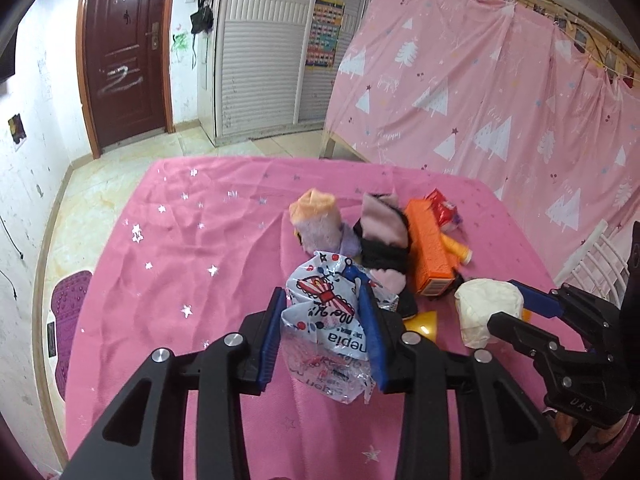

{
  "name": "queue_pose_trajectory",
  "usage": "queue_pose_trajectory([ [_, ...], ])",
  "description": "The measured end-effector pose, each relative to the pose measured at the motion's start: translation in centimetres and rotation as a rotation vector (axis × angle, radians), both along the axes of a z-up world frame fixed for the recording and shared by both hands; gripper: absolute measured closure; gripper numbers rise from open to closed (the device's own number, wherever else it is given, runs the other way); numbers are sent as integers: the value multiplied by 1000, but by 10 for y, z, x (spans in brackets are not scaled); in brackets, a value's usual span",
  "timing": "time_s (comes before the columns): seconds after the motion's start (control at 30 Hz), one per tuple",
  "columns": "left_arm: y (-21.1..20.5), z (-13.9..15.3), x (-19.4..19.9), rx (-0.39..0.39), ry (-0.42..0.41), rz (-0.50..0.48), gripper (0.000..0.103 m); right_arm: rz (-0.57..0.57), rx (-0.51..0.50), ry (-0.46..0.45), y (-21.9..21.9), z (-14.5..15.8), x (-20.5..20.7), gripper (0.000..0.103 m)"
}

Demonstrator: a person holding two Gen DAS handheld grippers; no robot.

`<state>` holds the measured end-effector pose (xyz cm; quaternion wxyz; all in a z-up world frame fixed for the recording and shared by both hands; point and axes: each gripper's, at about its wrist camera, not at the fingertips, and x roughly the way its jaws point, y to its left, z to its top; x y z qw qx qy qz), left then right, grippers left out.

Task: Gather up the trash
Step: 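Grasp the clear plastic wrapper with the left gripper while the right grasps the white ball, then carry the wrapper and white ball in both grippers over the yellow bin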

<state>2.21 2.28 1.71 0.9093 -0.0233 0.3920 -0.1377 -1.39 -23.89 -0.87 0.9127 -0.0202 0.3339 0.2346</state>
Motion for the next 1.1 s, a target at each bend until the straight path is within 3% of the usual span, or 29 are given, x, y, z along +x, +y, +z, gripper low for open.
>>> queue_pose_trajectory([
  [0.43,-43,34,-16,24,-67,-81,72,-99,78,-70,-56,17,-12,61],
  [0.73,-86,42,-18,57,-76,-144,72,-196,115,-94,-106,18,-22,60],
  [1.1,-162,57,-21,66,-95,-284,72,-371,75,-134,-176,24,-41,60],
])
